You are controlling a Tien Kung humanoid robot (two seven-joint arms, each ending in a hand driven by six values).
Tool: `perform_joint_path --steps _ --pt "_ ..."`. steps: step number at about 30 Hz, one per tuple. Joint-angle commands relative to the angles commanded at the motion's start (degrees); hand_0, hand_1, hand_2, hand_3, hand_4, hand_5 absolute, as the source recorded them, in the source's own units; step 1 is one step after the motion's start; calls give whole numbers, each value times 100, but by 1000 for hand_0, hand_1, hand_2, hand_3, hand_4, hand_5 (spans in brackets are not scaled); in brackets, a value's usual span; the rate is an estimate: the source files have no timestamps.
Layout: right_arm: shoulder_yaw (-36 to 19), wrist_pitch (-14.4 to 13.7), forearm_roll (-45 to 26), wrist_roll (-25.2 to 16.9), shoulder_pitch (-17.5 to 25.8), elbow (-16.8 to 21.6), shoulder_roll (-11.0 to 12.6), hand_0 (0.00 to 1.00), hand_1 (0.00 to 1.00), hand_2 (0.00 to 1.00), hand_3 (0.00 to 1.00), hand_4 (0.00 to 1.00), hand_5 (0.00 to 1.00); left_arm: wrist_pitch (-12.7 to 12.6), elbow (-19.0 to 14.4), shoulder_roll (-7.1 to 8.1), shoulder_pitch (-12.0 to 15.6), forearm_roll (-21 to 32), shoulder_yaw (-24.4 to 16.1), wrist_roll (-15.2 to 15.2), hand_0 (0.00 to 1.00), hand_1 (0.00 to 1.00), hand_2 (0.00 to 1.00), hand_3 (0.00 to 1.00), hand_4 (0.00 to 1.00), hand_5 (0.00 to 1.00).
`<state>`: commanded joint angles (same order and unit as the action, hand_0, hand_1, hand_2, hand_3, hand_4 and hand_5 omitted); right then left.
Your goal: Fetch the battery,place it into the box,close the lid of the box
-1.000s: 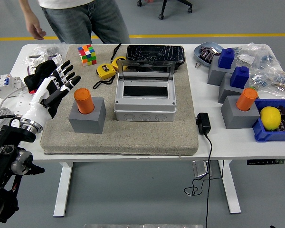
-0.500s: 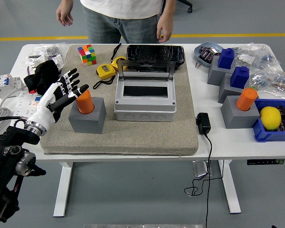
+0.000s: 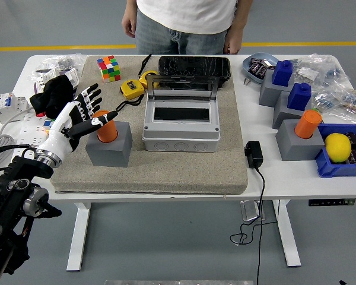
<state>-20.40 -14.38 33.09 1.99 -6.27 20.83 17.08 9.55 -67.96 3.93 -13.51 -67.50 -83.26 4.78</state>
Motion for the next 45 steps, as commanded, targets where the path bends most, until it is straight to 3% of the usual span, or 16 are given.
perform_joint_path --steps 8,18,21,22,33,34,39,40,45 --pt "-11 4 7 -1 -26 -3 1 855 829 801 822 998 998 134 192 -79 -156 292 23 -14 989 998 998 998 998 148" --pt "-37 11 14 -3 -21 -10 -7 853 828 801 821 998 998 153 237 -123 -155 169 69 -29 990 977 968 958 998 149" --pt "-55 14 21 -3 -28 -12 -8 853 828 801 821 998 998 118 231 -136 -160 75 111 -36 990 977 968 958 998 149" --pt "-60 14 24 -4 -29 -10 -8 854 828 801 821 998 998 110 234 -138 -161 60 118 -35 975 950 941 925 998 29" --pt "-125 19 40 -9 -26 -24 -4 856 828 801 821 998 998 -100 257 -174 -161 -184 190 -21 951 939 904 905 998 2" --pt "-130 20 41 -10 -28 -25 -4 855 828 801 820 998 998 -145 252 -180 -161 -240 200 -25 901 904 841 843 998 2" --pt "-153 22 51 -11 -38 -25 -2 855 828 801 820 998 998 -264 250 -198 -163 -304 248 -4 901 904 841 843 998 2" --pt "-153 22 53 -12 -38 -25 0 853 827 800 820 998 998 -282 250 -205 -162 -304 255 1 840 861 771 771 998 2" --pt "-164 22 52 -14 -36 -31 4 853 827 800 820 998 998 -368 254 -244 -135 -325 292 22 840 861 771 771 998 2"
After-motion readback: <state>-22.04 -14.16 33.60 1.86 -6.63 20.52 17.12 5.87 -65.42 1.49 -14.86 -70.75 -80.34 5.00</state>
